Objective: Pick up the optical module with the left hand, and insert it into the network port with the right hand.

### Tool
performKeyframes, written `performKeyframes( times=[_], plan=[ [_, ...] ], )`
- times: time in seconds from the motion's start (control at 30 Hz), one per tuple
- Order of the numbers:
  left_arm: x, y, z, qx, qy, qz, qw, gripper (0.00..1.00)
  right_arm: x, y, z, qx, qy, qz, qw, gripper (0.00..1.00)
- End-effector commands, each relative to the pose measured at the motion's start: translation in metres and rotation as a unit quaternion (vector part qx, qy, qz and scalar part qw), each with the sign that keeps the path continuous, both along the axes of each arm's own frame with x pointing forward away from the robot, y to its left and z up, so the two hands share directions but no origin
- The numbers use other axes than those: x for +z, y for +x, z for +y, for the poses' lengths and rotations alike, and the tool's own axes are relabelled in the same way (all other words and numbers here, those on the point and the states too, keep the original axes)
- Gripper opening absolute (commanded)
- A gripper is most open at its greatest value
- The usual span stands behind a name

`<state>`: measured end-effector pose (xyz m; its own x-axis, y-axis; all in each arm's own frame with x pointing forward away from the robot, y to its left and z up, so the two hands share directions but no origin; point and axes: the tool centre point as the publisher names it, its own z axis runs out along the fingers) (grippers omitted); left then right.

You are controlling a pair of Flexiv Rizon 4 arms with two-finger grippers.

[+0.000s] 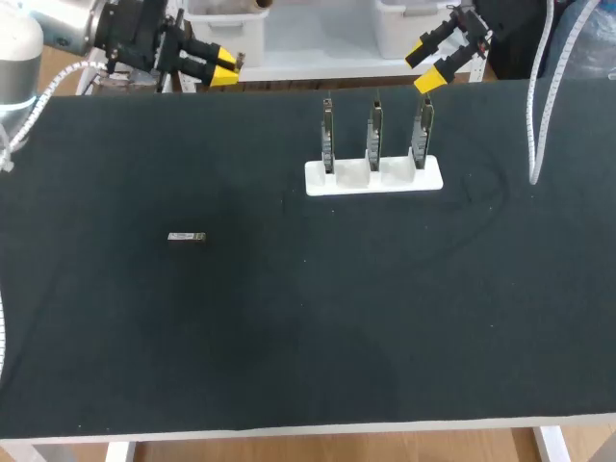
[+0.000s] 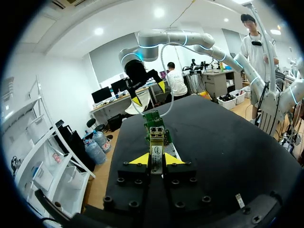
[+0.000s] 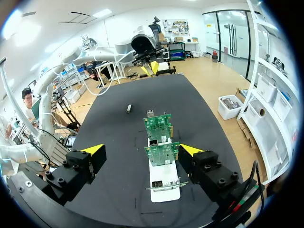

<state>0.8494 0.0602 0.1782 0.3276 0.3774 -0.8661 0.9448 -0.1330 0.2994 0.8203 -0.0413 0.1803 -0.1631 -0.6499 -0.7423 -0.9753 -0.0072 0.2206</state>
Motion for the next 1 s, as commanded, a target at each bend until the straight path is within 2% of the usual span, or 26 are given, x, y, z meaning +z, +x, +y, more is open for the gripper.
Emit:
performKeyframes(
  times=[0.03,0.27,0.57,0.8,1.0],
  plan=[
    [0.003,-0.002,-0.017,0.025,-0.028,-0.007,0.999,0.0,0.001,0.008,0.0,0.065,0.013,0.057,0.996,1.0],
    [0.009,0.001,-0.035,0.043,-0.111,0.016,0.993,0.0,0.001,0.008,0.0,0.065,0.013,0.057,0.996,1.0],
    [0.016,0.011,-0.054,0.049,-0.174,0.052,0.982,0.0,0.001,0.008,0.0,0.065,0.013,0.057,0.996,1.0],
    [0.018,0.009,-0.078,0.021,-0.163,0.065,0.984,0.0,0.001,0.008,0.0,0.065,0.013,0.057,0.996,1.0],
    [0.012,0.01,-0.085,0.012,-0.167,0.108,0.98,0.0,0.001,0.008,0.0,0.065,0.013,0.057,0.996,1.0]
  ],
)
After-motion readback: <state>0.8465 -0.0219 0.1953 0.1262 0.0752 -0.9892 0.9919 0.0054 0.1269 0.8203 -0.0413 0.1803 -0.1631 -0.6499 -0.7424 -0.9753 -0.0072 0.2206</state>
